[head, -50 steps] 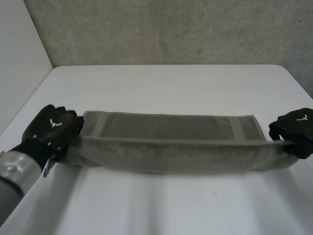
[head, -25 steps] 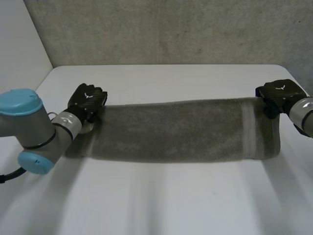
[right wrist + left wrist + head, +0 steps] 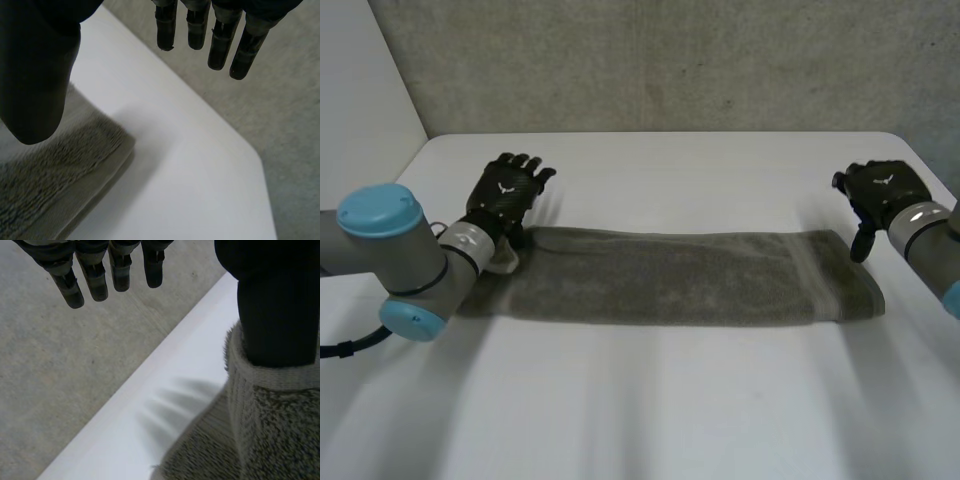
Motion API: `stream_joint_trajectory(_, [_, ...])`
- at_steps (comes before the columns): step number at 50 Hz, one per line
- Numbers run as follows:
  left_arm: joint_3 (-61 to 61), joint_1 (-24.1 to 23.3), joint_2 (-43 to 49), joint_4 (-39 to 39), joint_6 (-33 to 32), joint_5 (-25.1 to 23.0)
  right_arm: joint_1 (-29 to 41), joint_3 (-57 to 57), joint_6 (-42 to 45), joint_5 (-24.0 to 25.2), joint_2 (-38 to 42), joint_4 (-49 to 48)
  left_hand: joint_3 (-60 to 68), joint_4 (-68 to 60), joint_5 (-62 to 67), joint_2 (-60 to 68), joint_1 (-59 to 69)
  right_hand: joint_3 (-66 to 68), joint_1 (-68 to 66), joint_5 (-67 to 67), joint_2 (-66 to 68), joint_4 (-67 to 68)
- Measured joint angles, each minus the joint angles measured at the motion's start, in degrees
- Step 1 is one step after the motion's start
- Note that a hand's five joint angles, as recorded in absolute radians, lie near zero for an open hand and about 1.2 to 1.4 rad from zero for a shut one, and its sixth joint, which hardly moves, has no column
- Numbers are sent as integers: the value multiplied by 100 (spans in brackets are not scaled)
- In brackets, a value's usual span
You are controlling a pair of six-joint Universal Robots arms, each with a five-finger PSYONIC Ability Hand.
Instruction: Fold the towel.
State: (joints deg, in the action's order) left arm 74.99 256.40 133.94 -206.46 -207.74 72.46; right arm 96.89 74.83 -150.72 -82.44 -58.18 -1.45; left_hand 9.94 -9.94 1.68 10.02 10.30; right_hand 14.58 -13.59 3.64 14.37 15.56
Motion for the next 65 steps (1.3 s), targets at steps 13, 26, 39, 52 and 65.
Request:
stream_joint_trajectory(13, [519, 18, -1231, 261, 52, -208, -16, 1004, -166, 190, -1358, -58, -29, 37, -22, -34, -37, 0, 1, 0, 0, 0])
stream_joint_trajectory(26, [742, 319, -1520, 661, 173, -751, -81, 1905, -117, 660, -1755, -67, -21, 25, -23, -29, -38, 0, 25, 0, 0, 0])
stream_joint_trajectory(39, [1405, 508, -1840, 942, 516, -698, -203, 1998, -119, 731, -1786, -80, -28, 37, -23, -33, -38, 11, -22, 22, 16, 0])
stream_joint_trajectory(52, [2345, 233, -2490, 853, 2208, -332, -355, 1953, 22, 855, -907, -78, -16, 24, -23, -21, -38, 1070, -1176, 1276, 1076, 1008])
stream_joint_trajectory(65, [2815, 282, -2763, 71, 2677, -55, -458, 1897, 481, 769, -228, -653, -15, 24, -24, -20, -36, 4345, -4558, 4429, 4519, 4240])
